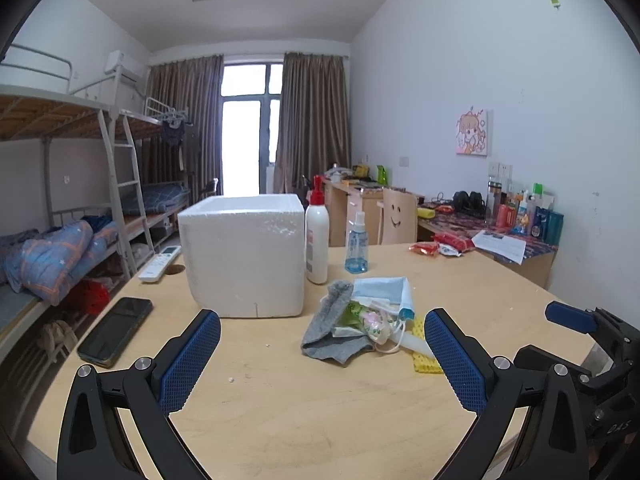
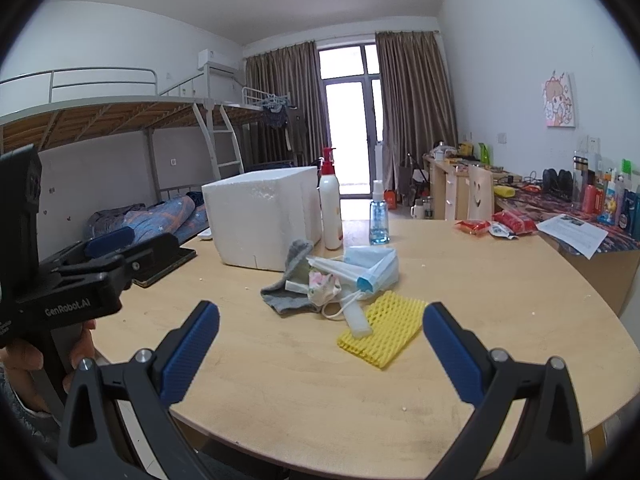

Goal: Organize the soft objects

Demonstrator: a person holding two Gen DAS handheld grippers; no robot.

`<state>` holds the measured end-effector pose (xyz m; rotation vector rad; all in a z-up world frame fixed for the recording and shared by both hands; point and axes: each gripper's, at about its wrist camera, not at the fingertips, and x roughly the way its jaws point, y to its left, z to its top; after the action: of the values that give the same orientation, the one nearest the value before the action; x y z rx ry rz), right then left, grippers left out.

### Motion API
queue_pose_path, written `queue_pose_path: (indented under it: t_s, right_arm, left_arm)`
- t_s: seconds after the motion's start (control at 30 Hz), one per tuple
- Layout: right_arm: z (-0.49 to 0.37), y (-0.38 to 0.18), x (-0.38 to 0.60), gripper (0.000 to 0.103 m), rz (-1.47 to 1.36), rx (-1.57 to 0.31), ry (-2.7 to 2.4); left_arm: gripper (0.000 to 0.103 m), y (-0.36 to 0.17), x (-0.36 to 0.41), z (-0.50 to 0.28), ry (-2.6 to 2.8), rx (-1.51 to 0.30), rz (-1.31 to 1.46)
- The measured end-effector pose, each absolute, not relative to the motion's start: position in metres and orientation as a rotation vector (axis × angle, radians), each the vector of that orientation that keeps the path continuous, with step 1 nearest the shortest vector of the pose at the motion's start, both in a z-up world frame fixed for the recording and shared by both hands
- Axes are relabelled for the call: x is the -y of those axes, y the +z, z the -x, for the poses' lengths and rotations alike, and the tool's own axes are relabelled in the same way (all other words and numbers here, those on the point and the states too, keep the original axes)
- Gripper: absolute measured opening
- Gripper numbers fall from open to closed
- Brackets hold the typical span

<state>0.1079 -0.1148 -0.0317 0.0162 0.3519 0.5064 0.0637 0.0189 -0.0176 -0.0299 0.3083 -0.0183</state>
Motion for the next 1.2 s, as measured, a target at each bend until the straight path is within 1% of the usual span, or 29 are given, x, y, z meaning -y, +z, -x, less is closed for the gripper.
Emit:
queue_pose_path:
  t_s: [0.27,0.6,0.9,0.93,1.0,1.07,1.1,1.2]
  right_arm:
    - [-0.135,-0.04,0.113,0.103,-0.003,-0.414,0.483]
    - [-0.177,-0.061,0.115,0.103,-0.008,-0.541,0.457]
    - [-0.203,-0.07,0.113,0.103,-0.011,-0.612,0.445]
    - [-0.206,-0.071,0.113,0.103,-0.011,-0.62,0.445]
    - [-0.211,-0.073,0.113,0.103,-0.015,-0.638,0.448]
    - [-0.216,-0.075,0.113,0.103,-0.014,-0.654,0.45]
    - [-0.219,-0.076,0.113,0.103,-0.014,-0.661,0.451]
    - [-0.224,-0.079,0.112,0.103,-0.005,-0.673,0.457]
  left_arm:
    - [0.102,-0.031,-0.02,-0.099,-0.055,-0.395,0.001]
    - [0.102,-0.053,-0.022,-0.152,-0.086,-0.538,-0.036]
    - [0.101,-0.059,-0.025,-0.198,-0.064,-0.633,0.002]
    - [0.1,-0.06,-0.025,-0.202,-0.062,-0.645,0.005]
    - [0.093,-0.064,-0.024,-0.213,-0.062,-0.675,0.014]
    - [0.09,-0.07,-0.023,-0.222,-0.074,-0.706,0.027]
    - [0.085,-0.071,-0.023,-0.226,-0.074,-0.716,0.03]
    - [0.078,-0.075,-0.023,-0.235,-0.077,-0.743,0.043]
